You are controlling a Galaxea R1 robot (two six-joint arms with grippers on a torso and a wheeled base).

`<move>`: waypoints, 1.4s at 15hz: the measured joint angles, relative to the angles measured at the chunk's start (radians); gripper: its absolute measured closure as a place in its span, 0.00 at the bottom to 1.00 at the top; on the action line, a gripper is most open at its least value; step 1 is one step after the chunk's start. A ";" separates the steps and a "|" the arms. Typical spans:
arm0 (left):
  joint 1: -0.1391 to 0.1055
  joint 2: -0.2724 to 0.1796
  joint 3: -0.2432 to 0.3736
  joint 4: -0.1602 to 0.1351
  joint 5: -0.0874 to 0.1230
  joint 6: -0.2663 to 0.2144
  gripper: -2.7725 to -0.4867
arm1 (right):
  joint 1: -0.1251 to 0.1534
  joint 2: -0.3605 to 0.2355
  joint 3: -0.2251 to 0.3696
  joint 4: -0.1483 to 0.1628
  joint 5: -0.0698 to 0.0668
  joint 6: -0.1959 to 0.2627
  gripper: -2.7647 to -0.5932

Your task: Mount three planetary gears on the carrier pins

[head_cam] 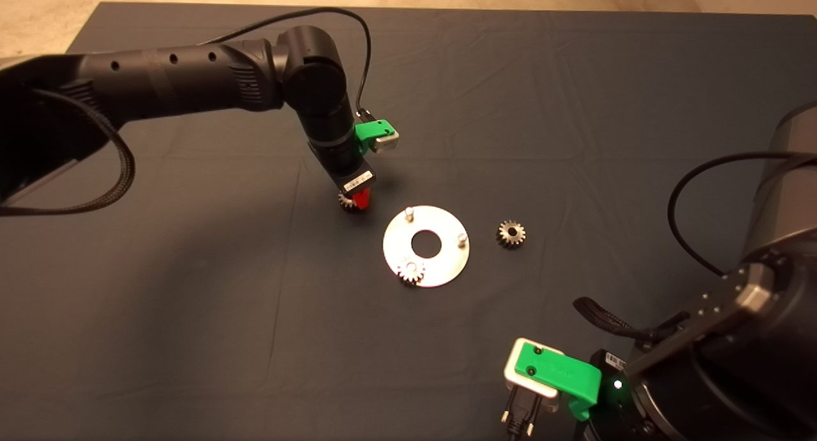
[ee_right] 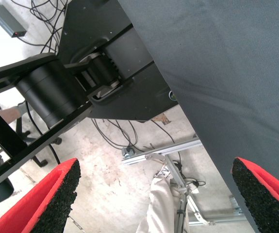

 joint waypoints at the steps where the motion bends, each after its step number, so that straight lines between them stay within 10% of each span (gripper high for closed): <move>1: 0.001 -0.005 0.000 0.000 -0.004 0.000 0.39 | 0.000 0.001 0.000 0.000 0.000 0.000 0.20; 21: 0.003 -0.033 0.058 0.000 -0.066 -0.061 0.39 | 0.000 0.004 0.000 0.000 0.000 0.000 0.20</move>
